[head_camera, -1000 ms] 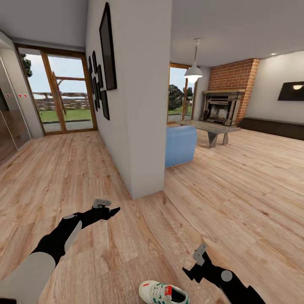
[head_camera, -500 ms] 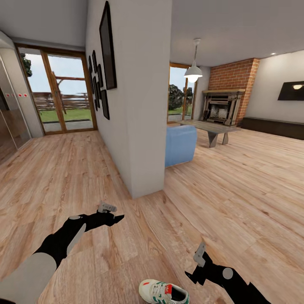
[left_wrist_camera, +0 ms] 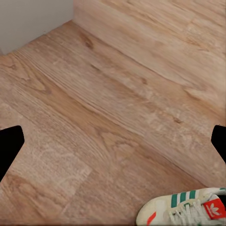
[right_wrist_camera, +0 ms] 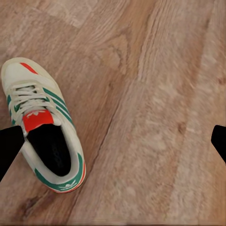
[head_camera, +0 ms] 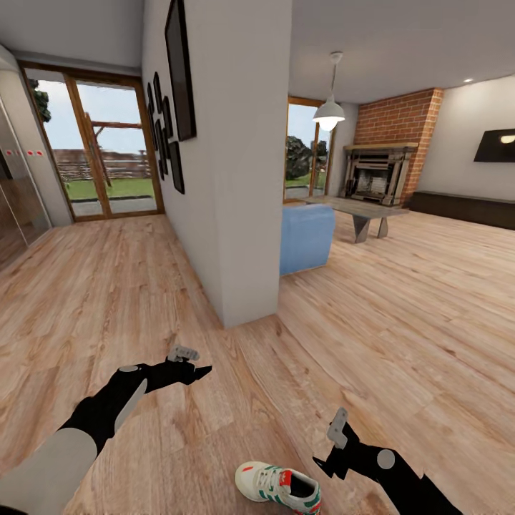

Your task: Pick up the two gym shoes and the two sandals from the corridor floor and place them onto the hallstand (shoe rack) in the corridor, making sure they are on the rack and not on the floor. Arrange them so the two gym shoes are next to each other and the two sandals are next to each other.

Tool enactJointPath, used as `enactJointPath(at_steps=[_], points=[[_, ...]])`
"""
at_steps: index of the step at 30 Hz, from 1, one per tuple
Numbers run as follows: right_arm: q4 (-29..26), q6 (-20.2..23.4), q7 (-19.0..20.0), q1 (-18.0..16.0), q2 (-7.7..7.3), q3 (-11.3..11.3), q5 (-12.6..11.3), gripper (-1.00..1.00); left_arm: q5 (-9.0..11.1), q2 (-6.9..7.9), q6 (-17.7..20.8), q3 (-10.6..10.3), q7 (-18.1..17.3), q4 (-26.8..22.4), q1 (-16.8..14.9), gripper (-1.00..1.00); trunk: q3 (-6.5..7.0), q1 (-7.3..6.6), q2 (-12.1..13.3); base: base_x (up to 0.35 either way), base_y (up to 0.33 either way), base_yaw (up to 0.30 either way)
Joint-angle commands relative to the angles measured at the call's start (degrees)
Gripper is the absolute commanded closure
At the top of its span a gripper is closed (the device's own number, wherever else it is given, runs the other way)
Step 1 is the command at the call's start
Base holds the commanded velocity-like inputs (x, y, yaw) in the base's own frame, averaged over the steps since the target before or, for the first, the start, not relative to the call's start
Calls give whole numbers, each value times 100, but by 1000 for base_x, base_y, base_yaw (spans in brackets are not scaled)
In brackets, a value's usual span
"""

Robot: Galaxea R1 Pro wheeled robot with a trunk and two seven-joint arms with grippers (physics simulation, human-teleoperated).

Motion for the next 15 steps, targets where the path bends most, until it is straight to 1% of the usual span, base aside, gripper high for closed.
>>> enactJointPath(at_steps=[1, 15], points=[[-6, -34, 18, -5, -5, 8, 59, -100, 62, 14, 52, -21, 6, -7, -3, -100, -36, 1, -4, 0, 0, 0], [-14, -30, 53, -3, -6, 8, 53, -100, 62, 39, 62, -12, 6, -7, -8, -100, -468, 37, -23, 0, 0, 0]])
